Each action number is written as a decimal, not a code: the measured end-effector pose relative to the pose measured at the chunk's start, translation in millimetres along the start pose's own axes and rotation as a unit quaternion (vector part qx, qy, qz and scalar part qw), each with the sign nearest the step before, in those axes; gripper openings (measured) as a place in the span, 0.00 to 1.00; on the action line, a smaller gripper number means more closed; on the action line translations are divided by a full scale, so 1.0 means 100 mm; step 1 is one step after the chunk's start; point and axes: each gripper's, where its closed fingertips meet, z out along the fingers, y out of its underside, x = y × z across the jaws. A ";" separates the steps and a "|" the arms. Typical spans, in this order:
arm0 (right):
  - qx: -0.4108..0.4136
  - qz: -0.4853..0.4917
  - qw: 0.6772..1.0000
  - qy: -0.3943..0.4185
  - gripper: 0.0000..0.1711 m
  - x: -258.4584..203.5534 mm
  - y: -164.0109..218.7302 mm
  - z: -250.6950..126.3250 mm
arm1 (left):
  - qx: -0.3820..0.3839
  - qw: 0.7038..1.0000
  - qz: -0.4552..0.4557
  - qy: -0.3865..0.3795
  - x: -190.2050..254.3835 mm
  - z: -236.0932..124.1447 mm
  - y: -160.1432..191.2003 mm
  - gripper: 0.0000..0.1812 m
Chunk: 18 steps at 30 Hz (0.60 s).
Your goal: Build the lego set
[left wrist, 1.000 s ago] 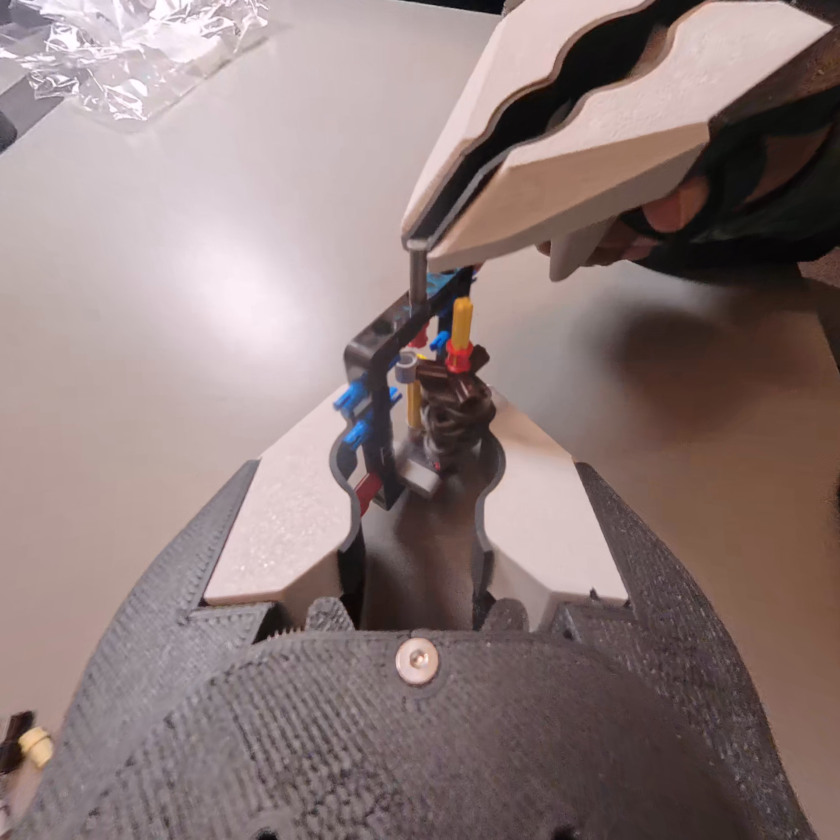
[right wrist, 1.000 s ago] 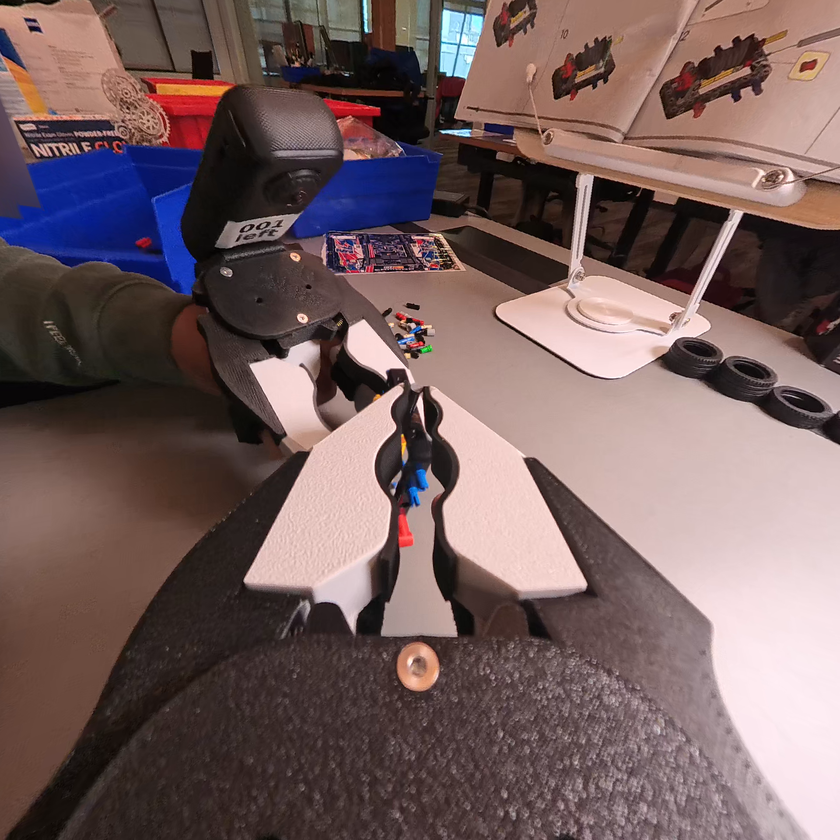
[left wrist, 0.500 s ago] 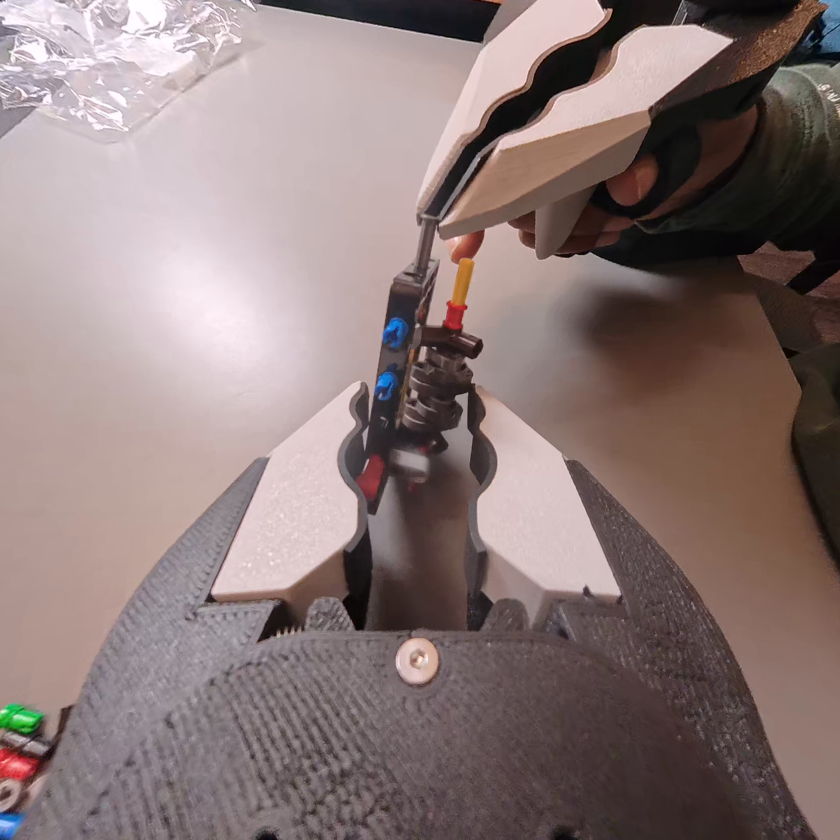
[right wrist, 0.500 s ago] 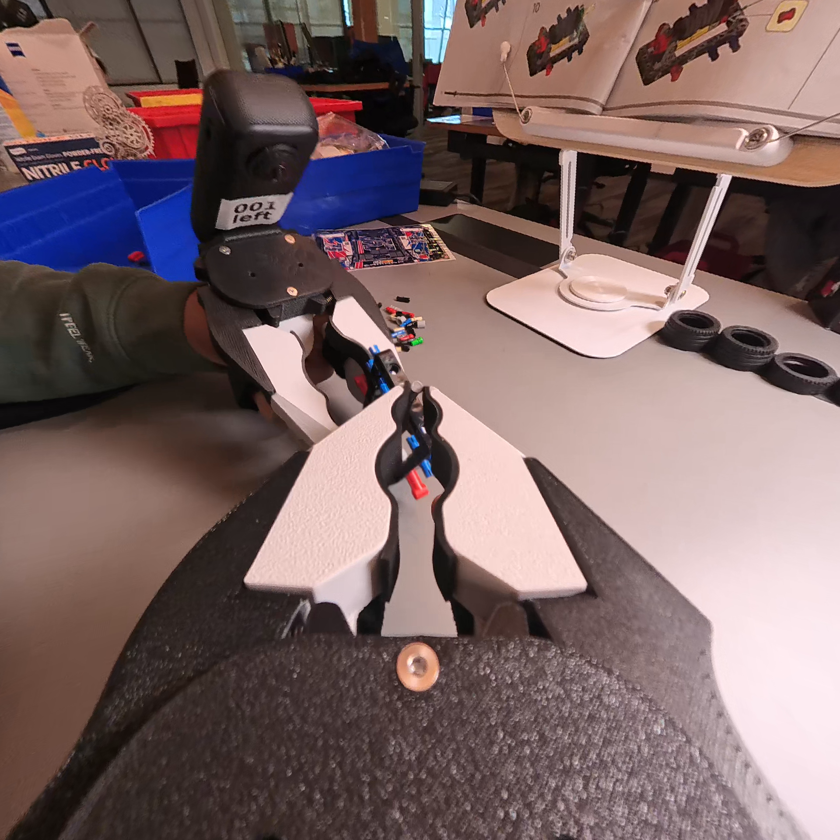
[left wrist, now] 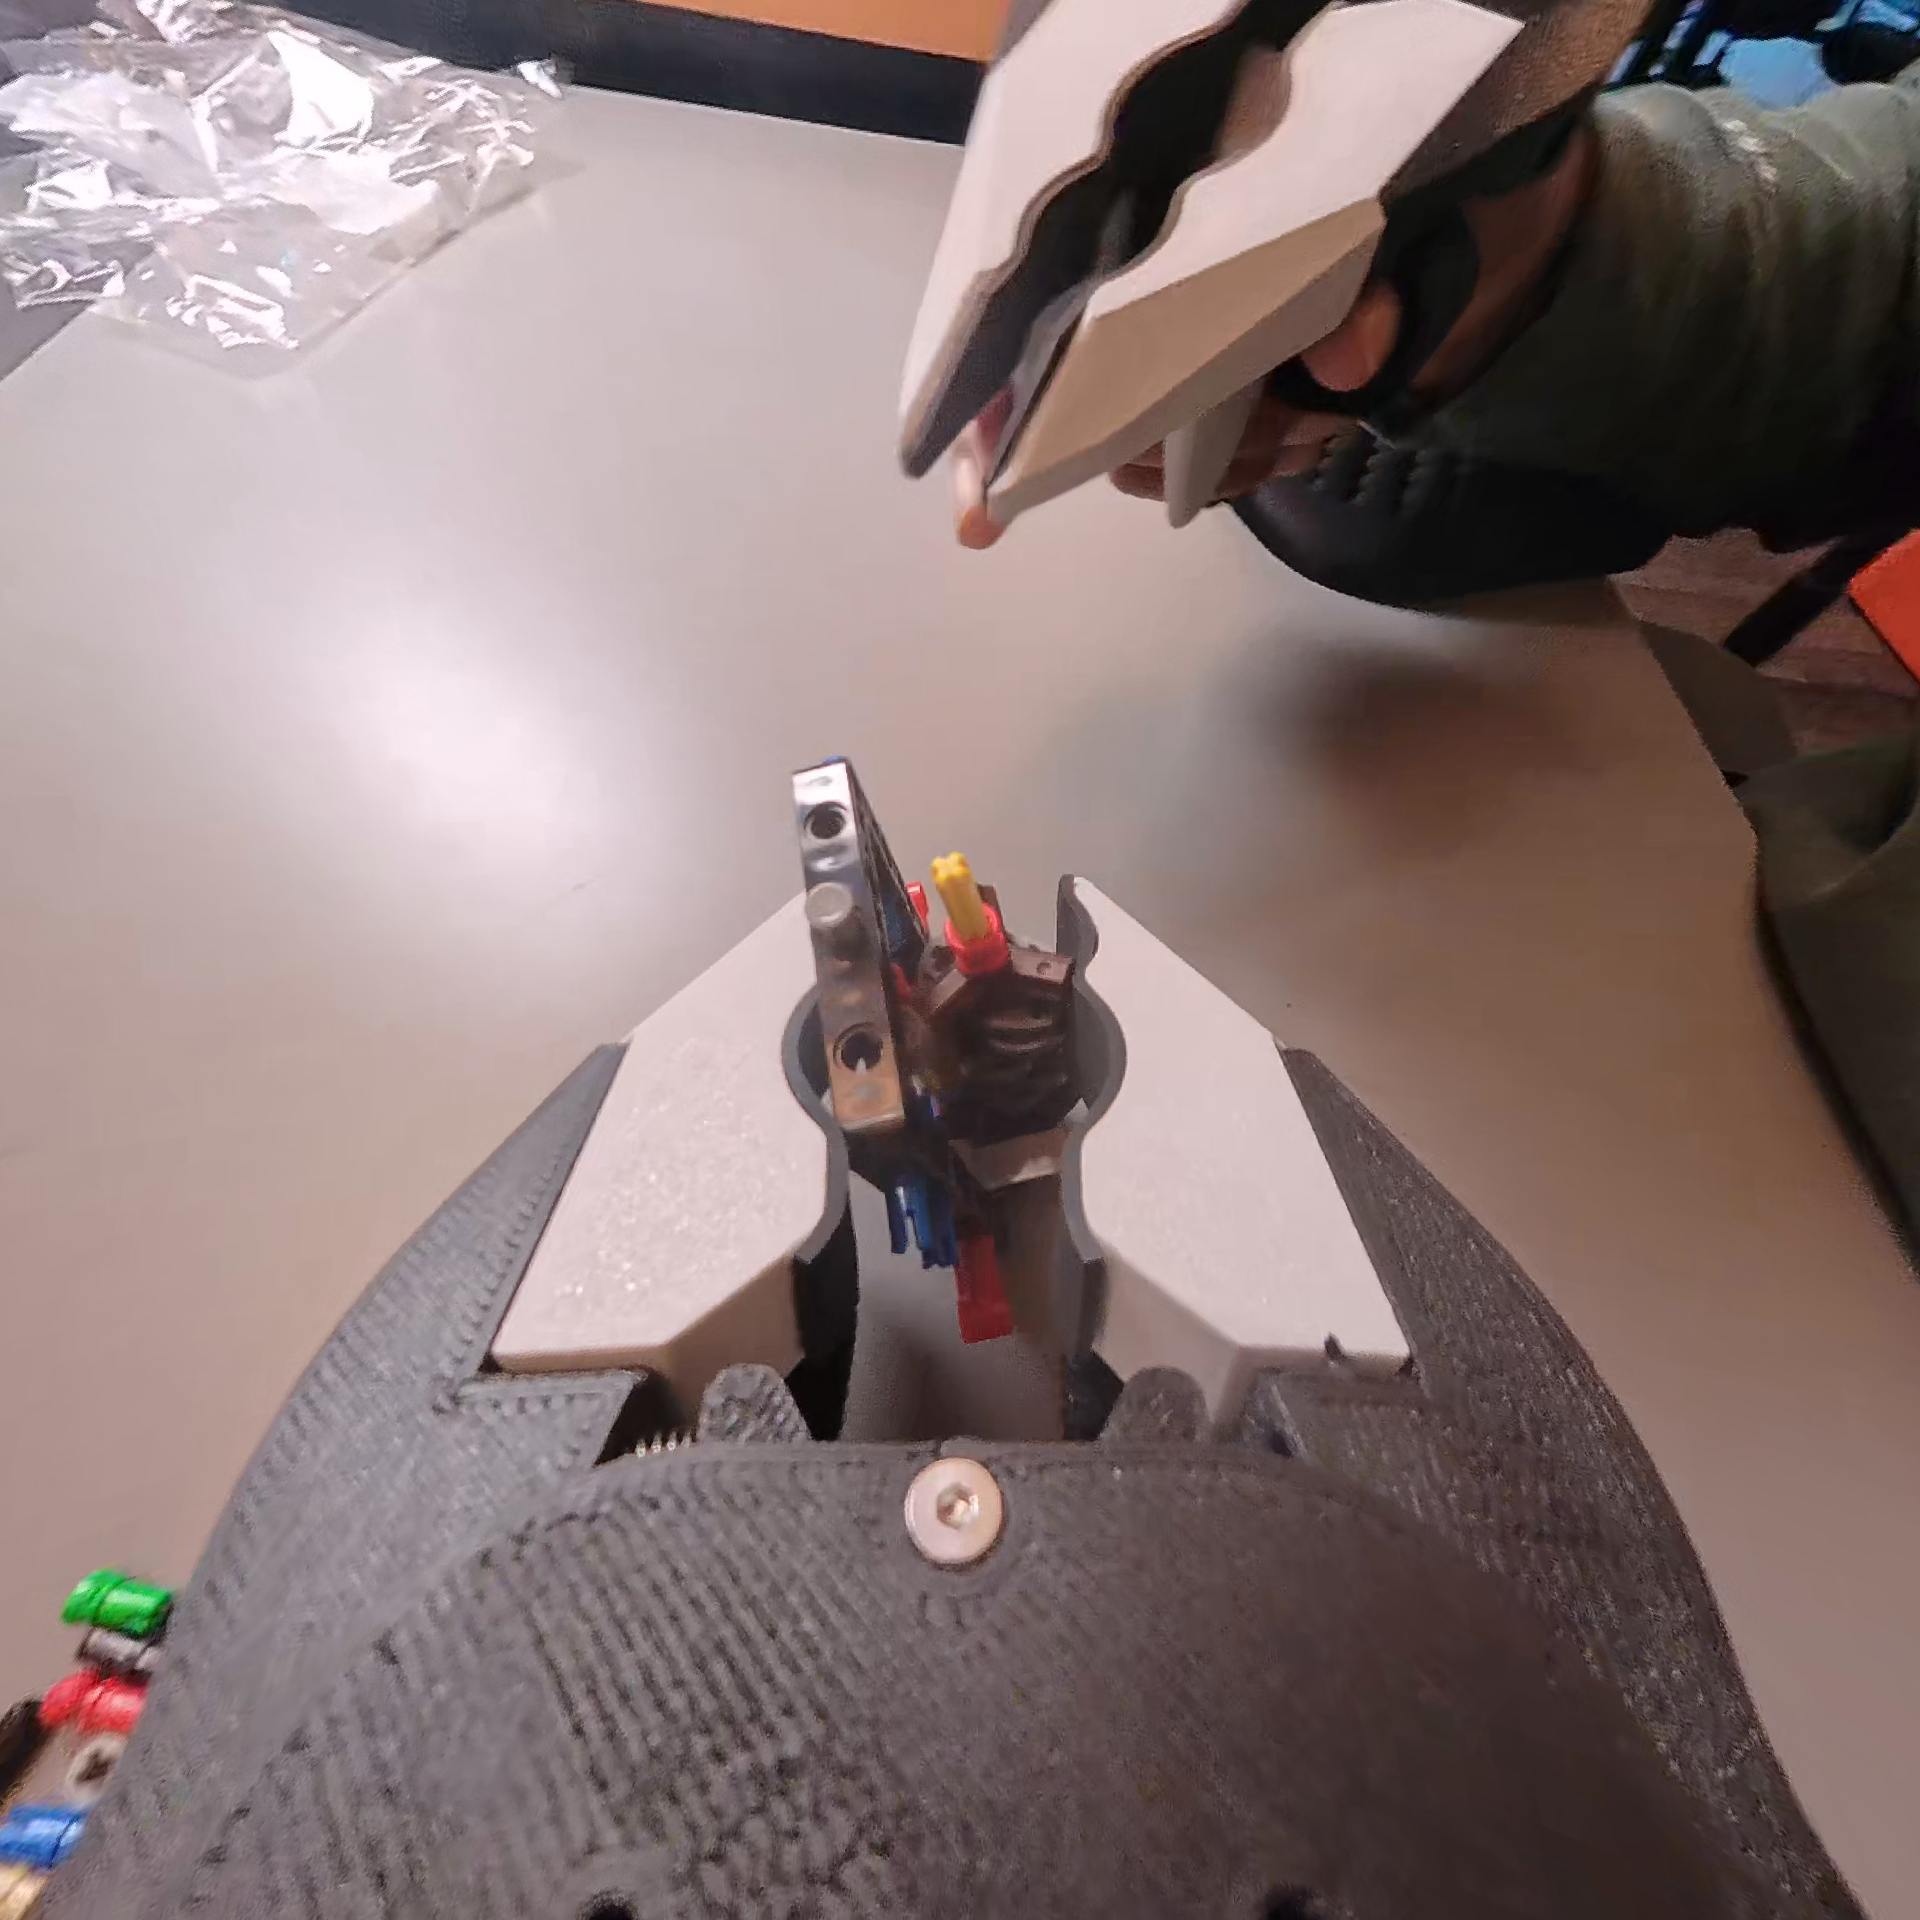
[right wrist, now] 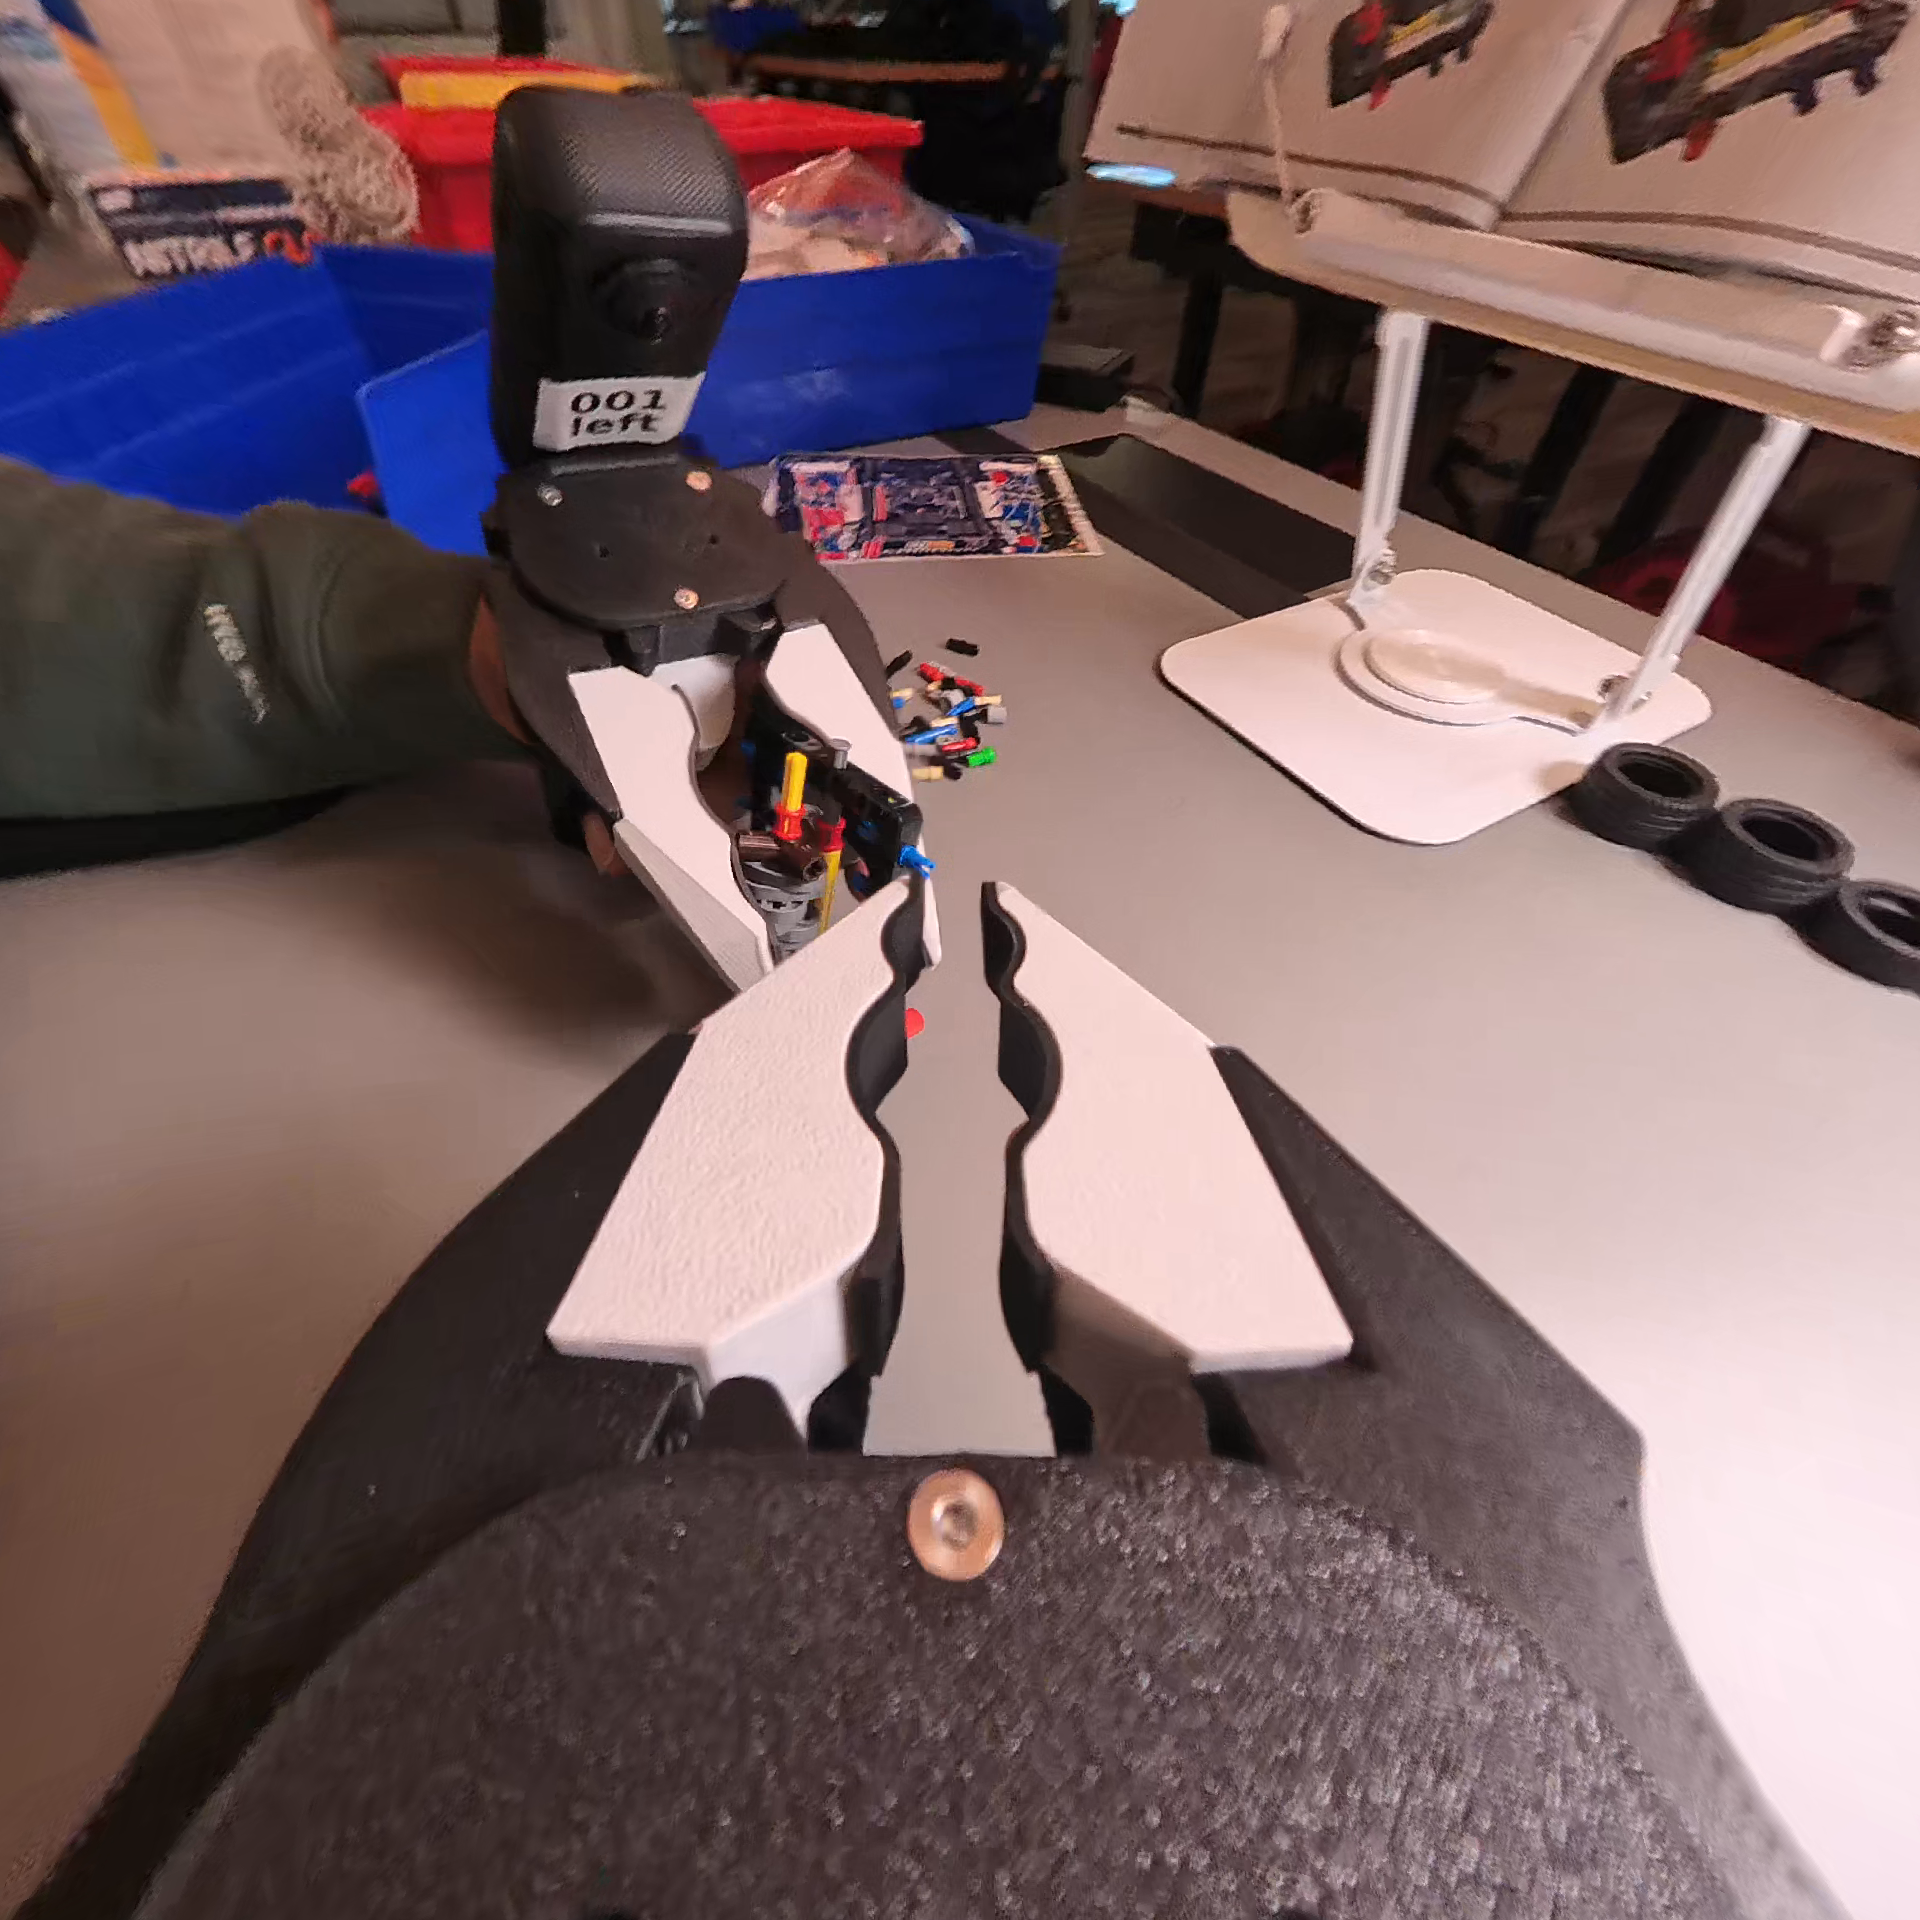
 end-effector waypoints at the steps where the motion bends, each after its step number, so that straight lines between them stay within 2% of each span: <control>1: -0.009 -0.014 1.000 -0.017 0.07 -0.03 0.00 0.02 | 0.002 1.000 0.006 0.010 0.04 0.01 -0.01 0.20; 7: -0.074 -0.088 0.984 -0.137 0.11 -0.33 -0.03 0.20 | -0.001 0.995 0.066 0.072 0.33 0.09 -0.01 0.20; 10: -0.120 -0.107 0.970 -0.185 0.05 -0.48 0.10 0.22 | -0.005 0.993 0.088 0.082 0.41 0.11 -0.01 0.20; 14: -0.123 -0.099 0.974 -0.163 0.03 -0.48 0.11 0.21 | -0.008 0.995 0.084 0.055 0.30 0.05 0.01 0.26; 18: -0.129 -0.043 0.989 -0.052 0.03 -0.28 0.12 0.18 | 0.004 0.998 0.055 -0.010 0.05 -0.13 -0.03 0.29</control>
